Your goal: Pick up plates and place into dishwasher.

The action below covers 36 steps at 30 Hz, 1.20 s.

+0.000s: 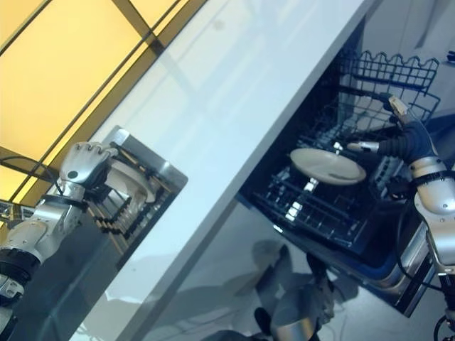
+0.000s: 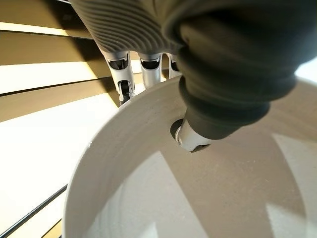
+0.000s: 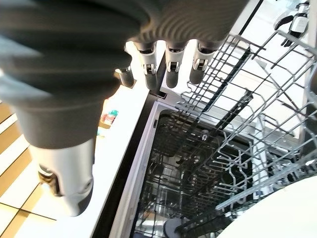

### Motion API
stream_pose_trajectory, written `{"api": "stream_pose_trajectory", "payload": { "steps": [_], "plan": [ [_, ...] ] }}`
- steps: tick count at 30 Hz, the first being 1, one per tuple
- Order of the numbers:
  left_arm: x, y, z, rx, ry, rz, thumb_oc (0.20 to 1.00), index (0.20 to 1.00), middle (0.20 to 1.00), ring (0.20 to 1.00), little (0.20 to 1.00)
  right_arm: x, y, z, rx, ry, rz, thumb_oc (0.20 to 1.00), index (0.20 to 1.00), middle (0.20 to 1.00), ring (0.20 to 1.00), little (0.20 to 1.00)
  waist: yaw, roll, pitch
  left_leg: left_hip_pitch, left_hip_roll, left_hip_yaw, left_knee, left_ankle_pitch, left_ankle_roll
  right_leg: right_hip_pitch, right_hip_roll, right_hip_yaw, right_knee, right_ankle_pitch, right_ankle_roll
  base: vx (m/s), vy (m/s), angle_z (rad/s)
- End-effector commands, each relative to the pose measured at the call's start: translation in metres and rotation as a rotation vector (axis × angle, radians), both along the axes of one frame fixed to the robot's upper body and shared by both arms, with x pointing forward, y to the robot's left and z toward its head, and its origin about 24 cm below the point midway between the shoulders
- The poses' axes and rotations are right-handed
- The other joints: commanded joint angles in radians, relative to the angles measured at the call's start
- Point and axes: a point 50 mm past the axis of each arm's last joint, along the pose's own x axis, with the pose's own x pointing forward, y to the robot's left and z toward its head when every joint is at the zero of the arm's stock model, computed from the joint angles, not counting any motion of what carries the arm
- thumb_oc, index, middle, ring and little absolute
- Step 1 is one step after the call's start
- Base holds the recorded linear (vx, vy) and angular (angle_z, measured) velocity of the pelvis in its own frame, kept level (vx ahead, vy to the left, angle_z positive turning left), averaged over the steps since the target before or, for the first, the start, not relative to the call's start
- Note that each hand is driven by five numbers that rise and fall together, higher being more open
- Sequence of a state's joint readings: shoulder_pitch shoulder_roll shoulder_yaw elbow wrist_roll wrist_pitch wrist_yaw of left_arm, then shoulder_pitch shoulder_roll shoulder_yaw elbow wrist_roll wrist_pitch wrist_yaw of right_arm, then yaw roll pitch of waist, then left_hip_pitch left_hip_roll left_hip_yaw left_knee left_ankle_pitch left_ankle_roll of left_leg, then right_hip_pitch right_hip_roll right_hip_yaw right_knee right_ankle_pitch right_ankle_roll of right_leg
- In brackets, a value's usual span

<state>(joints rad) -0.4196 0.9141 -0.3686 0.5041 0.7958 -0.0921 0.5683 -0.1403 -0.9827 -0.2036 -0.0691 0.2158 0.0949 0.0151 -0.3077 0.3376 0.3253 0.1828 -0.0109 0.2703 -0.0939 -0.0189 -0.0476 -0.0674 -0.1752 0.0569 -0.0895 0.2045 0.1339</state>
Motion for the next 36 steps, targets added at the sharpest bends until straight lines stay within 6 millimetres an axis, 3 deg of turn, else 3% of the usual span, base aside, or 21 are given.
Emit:
{"api": "stream_pose_trajectory", "payload": {
  "steps": [1,10,19,27,31,36],
  "plan": [
    [-0.020,0.048,0.016,0.006,-0.105,0.199,0.200,0.200,0.200,0.200,0.200,-0.014,0.006,-0.003,0.006,-0.065,0.038,1.000,1.000,1.000,1.000,1.000,0.052,-0.112,-0.178,-0.049,-0.088,-0.014,0.050,-0.055,0.048,0.069,0.051,-0.043,0.067,-0.202,-0.021,-0.04,-0.057,0.12],
    [-0.033,0.064,0.025,-0.058,-0.185,0.281,0.200,0.200,0.200,0.200,0.200,-0.017,0.004,-0.021,0.076,-0.055,0.027,1.000,1.000,1.000,1.000,1.000,0.094,-0.168,-0.218,-0.034,-0.071,-0.036,0.034,-0.061,0.048,0.103,0.068,-0.059,0.028,-0.184,-0.018,-0.06,-0.069,0.04],
    [-0.040,0.076,0.042,-0.322,-0.284,0.315,0.200,0.200,0.200,0.200,0.200,-0.017,0.014,-0.048,0.176,-0.068,0.017,1.000,1.000,1.000,1.000,1.000,0.148,-0.241,-0.249,-0.025,-0.049,-0.070,0.011,-0.057,0.051,0.129,0.085,-0.079,0.005,-0.172,-0.012,-0.05,-0.095,0.13],
    [-0.041,0.075,0.047,-0.377,-0.291,0.298,0.200,0.200,0.200,0.200,0.200,-0.014,0.024,-0.058,0.205,-0.062,0.023,1.000,1.000,1.000,1.000,1.000,0.175,-0.267,-0.262,-0.024,-0.040,-0.092,0.007,-0.058,0.054,0.143,0.092,-0.091,0.002,-0.173,-0.012,-0.01,-0.028,0.08],
    [-0.043,0.081,0.046,-0.562,-0.301,0.318,0.200,0.200,0.200,0.200,0.200,-0.015,0.024,-0.063,0.224,-0.062,0.011,1.000,1.000,1.000,1.000,1.000,0.185,-0.277,-0.264,-0.024,-0.036,-0.098,0.007,-0.057,0.055,0.147,0.092,-0.098,0.002,-0.173,-0.010,0.00,-0.019,0.10],
    [-0.041,0.078,0.033,-0.917,-0.302,0.303,0.200,0.200,0.200,0.200,0.200,-0.012,0.034,-0.071,0.245,-0.052,0.026,1.000,1.000,1.000,1.000,1.000,0.200,-0.287,-0.270,-0.019,-0.035,-0.109,0.007,-0.058,0.059,0.157,0.094,-0.106,0.002,-0.179,-0.013,0.02,-0.015,0.05]
  ]
}}
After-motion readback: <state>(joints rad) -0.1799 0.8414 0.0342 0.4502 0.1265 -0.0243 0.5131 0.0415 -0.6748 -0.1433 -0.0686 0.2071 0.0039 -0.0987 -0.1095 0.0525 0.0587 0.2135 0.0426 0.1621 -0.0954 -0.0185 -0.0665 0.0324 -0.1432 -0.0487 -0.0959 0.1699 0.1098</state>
